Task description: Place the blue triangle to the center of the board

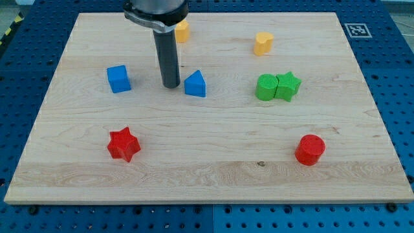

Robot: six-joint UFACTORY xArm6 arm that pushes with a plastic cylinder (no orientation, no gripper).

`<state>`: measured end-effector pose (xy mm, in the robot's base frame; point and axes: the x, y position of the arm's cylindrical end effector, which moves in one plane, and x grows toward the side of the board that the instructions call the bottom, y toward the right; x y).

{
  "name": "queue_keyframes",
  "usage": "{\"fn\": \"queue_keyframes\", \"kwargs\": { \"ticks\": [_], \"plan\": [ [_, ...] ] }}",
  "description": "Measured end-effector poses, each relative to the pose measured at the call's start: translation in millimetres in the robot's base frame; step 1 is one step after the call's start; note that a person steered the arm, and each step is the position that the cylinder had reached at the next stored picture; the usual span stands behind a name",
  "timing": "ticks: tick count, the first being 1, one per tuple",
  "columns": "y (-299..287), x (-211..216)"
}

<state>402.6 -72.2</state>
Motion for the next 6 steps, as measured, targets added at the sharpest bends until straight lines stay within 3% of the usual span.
{"fn": "queue_keyframes", "kwargs": {
  "ticks": [2, 6],
  "plan": [
    [5, -6],
    [23, 27]
  ]
}}
